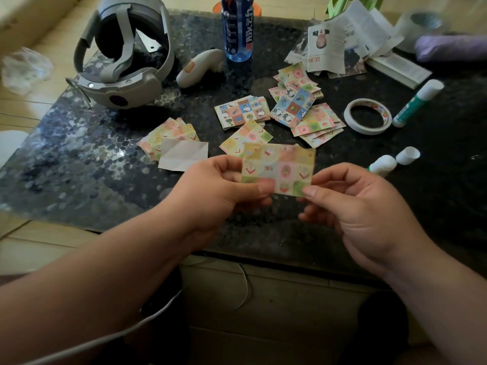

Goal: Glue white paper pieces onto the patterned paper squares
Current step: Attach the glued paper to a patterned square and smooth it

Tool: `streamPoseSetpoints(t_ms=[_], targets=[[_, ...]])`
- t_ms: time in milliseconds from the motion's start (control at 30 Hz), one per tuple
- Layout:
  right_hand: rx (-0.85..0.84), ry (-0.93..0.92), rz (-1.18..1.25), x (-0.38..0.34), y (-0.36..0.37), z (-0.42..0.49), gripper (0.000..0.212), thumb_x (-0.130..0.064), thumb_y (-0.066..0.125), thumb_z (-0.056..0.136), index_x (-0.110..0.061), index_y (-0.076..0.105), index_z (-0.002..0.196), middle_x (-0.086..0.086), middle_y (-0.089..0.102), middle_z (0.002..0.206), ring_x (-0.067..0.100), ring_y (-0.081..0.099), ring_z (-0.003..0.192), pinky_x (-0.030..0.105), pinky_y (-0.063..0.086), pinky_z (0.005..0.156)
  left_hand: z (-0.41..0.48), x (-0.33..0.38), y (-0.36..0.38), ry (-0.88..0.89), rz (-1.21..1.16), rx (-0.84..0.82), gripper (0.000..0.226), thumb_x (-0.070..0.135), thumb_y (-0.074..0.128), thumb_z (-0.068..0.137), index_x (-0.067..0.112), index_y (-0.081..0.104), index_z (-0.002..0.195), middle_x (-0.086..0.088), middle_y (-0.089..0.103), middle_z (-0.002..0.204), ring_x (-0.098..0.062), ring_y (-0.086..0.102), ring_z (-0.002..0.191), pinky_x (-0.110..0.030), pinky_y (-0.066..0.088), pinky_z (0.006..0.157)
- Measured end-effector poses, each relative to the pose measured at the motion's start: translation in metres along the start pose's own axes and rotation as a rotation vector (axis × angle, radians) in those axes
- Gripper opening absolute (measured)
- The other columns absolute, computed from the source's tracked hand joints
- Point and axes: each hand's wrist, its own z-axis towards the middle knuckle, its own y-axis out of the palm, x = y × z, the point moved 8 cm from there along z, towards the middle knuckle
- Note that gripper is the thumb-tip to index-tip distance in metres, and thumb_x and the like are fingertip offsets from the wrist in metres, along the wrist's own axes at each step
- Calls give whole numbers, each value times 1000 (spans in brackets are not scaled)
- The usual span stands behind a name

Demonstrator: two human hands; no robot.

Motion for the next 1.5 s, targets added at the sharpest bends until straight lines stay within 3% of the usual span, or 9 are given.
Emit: streamPoseSetpoints(t_ms=[167,333,500,733,900,1133,1333,1433,1500], targets=[[82,-59,97,1,0,2,31,6,71,86,-17,53,99,2,75,76,21,74,69,31,57,67,1,-11,9,-28,-146,-28,37,-7,74,72,-1,63,107,-19,77,96,-24,75,75,-26,62,65],[63,-57,130,1,7,1,44,7,73,83,-18,50,111,9,79,90,21,77,81,28,60,73,2,-15,17,-22,-117,-99,50,7,76,68,-2,66,115,-14,77,104,-18,71,80,-24,58,67],[-8,-31,128,1,13,-3,50,8,73,81,-18,51,118,10,79,98,24,77,93,32,61,77,1,-25,24,-61,-27,-165,36,19,75,71,0,74,102,-7,71,80,-15,63,73,-27,56,71],[-38,26,103,-2,11,0,52,-1,78,70,-15,54,114,15,79,90,31,77,85,35,64,72,2,-21,14,-49,86,-136,38,23,81,66,1,78,96,-18,76,103,-27,66,86,-33,55,74],[-27,78,115,0,5,4,39,9,70,85,-11,56,116,21,77,87,28,75,67,31,63,62,4,-20,8,-77,63,-106,34,22,76,70,-3,76,92,-14,75,86,-15,63,65,-28,59,68],[19,136,-14,13,4,3,43,5,75,86,-16,57,119,15,79,86,27,78,76,35,63,68,2,-28,-9,-47,193,59,17,20,82,79,6,76,74,-10,76,78,-14,61,61,-28,58,63],[142,102,-387,38,-3,6,55,-5,83,83,-23,50,123,3,78,78,15,76,68,40,64,78,8,-27,-21,48,838,175,31,50,72,89,19,70,87,4,74,73,-7,64,62,-31,58,59],[180,55,-562,38,-9,7,55,-11,84,82,-26,50,123,2,76,77,14,73,66,32,60,69,-9,-13,-4,364,1331,183,35,55,65,91,24,57,106,10,59,99,-11,57,93,-30,51,82],[184,28,-658,37,-12,6,54,-15,84,81,-29,50,121,-1,75,78,11,71,70,26,54,64,-29,-24,22,548,1484,36,50,57,59,93,23,53,129,5,49,130,-15,45,122,-31,40,105]])
